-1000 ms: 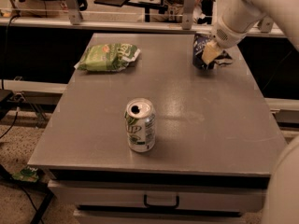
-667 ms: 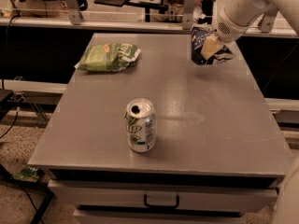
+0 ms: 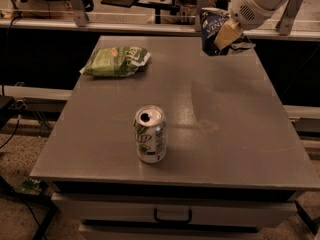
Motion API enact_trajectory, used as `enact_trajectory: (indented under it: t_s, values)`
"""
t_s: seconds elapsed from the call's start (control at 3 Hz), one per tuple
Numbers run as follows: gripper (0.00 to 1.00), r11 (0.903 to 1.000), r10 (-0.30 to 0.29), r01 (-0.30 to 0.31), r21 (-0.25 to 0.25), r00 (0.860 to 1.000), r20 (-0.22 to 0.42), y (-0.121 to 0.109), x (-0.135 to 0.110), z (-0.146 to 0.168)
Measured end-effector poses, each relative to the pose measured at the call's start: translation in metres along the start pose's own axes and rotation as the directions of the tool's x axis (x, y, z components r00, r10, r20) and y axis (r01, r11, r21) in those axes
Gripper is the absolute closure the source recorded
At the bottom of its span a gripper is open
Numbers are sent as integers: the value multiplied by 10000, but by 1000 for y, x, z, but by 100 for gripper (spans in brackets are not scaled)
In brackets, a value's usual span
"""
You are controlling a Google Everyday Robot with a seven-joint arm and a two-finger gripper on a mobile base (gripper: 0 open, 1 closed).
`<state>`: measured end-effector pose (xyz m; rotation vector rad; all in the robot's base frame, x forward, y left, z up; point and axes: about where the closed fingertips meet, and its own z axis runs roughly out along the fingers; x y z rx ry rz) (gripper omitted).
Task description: Pick blue chip bag
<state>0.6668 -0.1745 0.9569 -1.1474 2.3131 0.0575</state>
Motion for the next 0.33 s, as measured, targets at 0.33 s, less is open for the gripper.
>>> enact_trajectory:
  t_s: [0.33]
  values:
    - [100,10000,0,0,-1,10000,-1,0,0,0]
